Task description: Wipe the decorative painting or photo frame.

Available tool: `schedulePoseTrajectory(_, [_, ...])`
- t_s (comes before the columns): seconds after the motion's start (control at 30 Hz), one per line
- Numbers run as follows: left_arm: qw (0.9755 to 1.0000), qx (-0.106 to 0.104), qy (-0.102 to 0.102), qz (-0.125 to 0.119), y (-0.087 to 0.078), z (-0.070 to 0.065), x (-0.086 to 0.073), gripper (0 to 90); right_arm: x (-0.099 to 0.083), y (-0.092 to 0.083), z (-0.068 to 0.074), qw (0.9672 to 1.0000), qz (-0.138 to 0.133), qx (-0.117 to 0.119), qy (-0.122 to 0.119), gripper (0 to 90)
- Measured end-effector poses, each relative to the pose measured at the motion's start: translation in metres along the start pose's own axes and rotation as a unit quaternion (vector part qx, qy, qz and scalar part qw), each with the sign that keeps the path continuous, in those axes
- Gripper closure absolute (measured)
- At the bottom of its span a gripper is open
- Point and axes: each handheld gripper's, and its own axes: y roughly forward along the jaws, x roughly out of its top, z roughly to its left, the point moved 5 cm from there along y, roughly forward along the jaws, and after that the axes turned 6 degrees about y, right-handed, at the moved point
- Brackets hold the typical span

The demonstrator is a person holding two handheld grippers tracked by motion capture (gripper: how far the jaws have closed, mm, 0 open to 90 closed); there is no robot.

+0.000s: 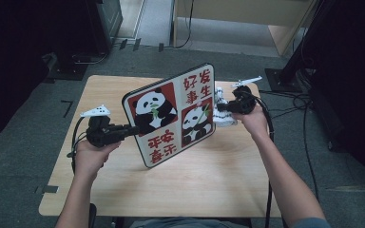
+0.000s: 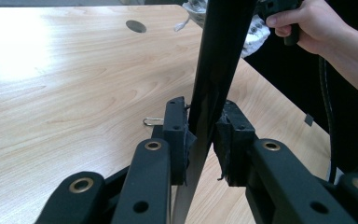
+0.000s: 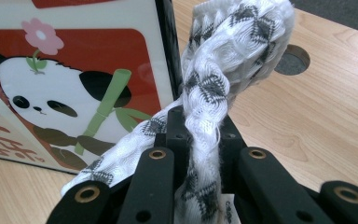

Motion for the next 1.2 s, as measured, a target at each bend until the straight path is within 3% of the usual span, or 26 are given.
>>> schedulePoseTrajectory(0.4, [1.0000,-0.001,-0.002,-0.002,0.000,0.000,0.000,75.9,-0.018,0.009,-0.004,1.0000,0.001,-0.006,-0.002,81.9])
schedulePoseTrajectory(0.9, [1.0000,0.000,-0.003,-0.001,0.000,0.001,0.000,75.5,-0.052,0.024,-0.012,0.9998,-0.004,-0.005,0.019,81.6])
schedulePoseTrajectory(1.2, [1.0000,0.001,-0.005,-0.003,0.000,0.001,-0.001,75.1,-0.061,0.027,-0.014,0.9996,-0.006,-0.002,0.027,81.6])
